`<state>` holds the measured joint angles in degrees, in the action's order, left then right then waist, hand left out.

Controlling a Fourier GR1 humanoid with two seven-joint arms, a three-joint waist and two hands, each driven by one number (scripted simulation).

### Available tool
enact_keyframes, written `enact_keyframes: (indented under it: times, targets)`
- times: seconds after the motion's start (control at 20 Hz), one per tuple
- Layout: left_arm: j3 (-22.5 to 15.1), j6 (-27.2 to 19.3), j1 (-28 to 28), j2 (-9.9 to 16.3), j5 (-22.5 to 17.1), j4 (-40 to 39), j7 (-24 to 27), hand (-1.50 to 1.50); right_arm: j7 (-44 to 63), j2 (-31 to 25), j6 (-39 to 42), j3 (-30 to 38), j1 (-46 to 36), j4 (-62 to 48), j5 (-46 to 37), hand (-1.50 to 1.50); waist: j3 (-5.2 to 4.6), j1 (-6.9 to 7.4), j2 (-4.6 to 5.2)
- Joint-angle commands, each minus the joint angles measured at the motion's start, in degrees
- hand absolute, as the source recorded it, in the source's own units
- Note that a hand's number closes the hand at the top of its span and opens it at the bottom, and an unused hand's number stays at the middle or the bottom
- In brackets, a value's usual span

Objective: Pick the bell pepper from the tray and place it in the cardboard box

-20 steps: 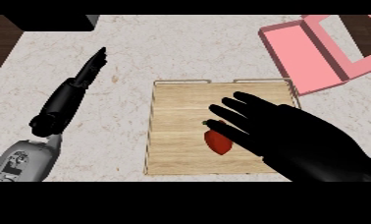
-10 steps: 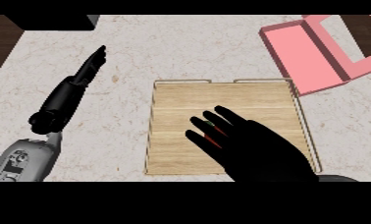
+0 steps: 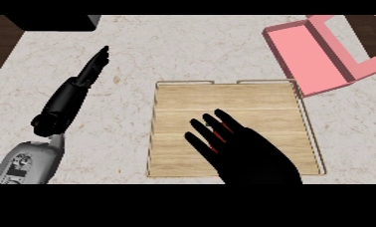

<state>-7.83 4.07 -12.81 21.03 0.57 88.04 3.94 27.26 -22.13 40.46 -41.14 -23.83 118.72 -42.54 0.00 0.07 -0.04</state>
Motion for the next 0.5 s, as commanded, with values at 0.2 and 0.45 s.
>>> enact_keyframes:
  times: [0.2, 0.45]
  targets:
    - [5.5, 5.6, 0.3, 1.3, -0.5, -3.9, 4.1, 0.0, -3.6, 3.5, 1.0, 1.0, 0.2, -5.8, -8.0, -1.5, -0.02, 0.02, 0.05]
    - [3.1, 3.3, 0.1, -3.0, 2.6, 2.5, -2.6, 0.0, -10.8, 1.4, -4.3, 0.7, 4.4, -9.6, -13.8, -1.5, 0.01, 0.02, 0.0]
